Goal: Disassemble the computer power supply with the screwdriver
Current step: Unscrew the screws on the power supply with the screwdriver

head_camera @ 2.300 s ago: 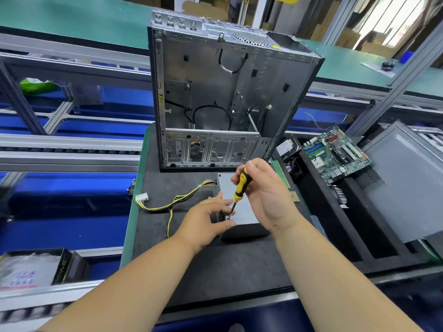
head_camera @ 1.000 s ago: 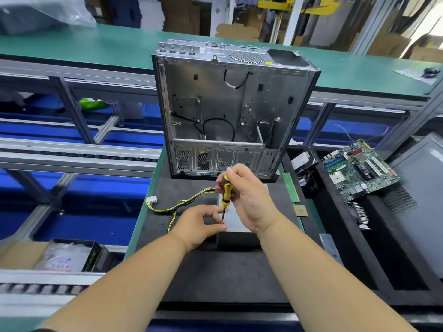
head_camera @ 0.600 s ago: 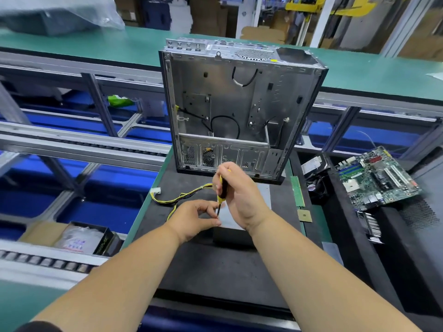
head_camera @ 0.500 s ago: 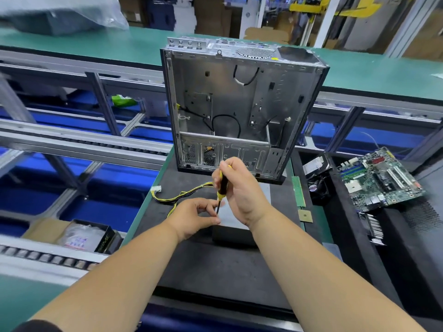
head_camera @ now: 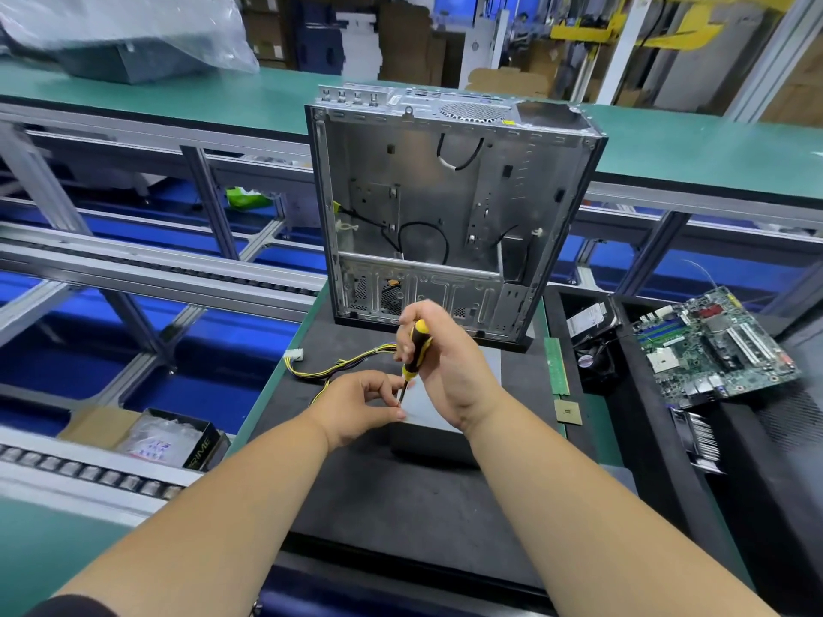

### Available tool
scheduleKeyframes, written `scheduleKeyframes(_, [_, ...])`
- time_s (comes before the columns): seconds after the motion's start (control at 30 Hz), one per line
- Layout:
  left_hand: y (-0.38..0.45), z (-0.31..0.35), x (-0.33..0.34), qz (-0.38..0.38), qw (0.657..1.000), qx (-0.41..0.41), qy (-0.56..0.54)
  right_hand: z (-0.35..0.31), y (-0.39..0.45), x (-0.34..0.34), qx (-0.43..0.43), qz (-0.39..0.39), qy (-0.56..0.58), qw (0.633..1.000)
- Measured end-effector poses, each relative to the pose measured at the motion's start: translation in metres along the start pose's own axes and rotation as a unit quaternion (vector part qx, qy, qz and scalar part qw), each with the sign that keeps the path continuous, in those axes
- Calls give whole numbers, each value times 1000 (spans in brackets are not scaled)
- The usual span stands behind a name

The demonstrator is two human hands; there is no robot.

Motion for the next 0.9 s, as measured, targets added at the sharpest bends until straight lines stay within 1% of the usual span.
scheduleKeyframes(0.1, [1,-1,1,-9,1000,-6,-7,1,1,-2,-15,27,-30,999])
scheduleKeyframes(0.17, [3,-4,0,-10,1000,-12,-8,-1,3,-4,-19,43,-2,999])
scheduleKeyframes(0.23, [4,-6,-1,-12,1000,-13,-6,-4,5,-5,-16,45,11,999])
scheduleKeyframes(0.33, [6,-8,-1,-17,1000,-14,-10,-6,5,-5,-19,43,-5,999])
scheduleKeyframes(0.47, [8,-11,0,-13,999,-16,-38,-2,4,-2,-29,26,32,999])
scheduleKeyframes(0.57, [8,-13,2,-13,998,-8,-54,1,4,-1,-32,40,53,997])
scheduleKeyframes(0.73, [11,-17,1,-21,998,3,-60,4,3,-1,-39,77,35,996])
scheduleKeyframes(0.9, [12,-24,0,-33,997,6,-70,4,0,-1,-29,71,46,996])
Point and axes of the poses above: each hand's wrist, its own y-axis towards the middle knuckle, its own x-axis out of the palm, z = x × y, the point moved 2 cm from there along y, towards the middle knuckle, and after that the axes turned 14 degrees about z, right-handed, at the moved point
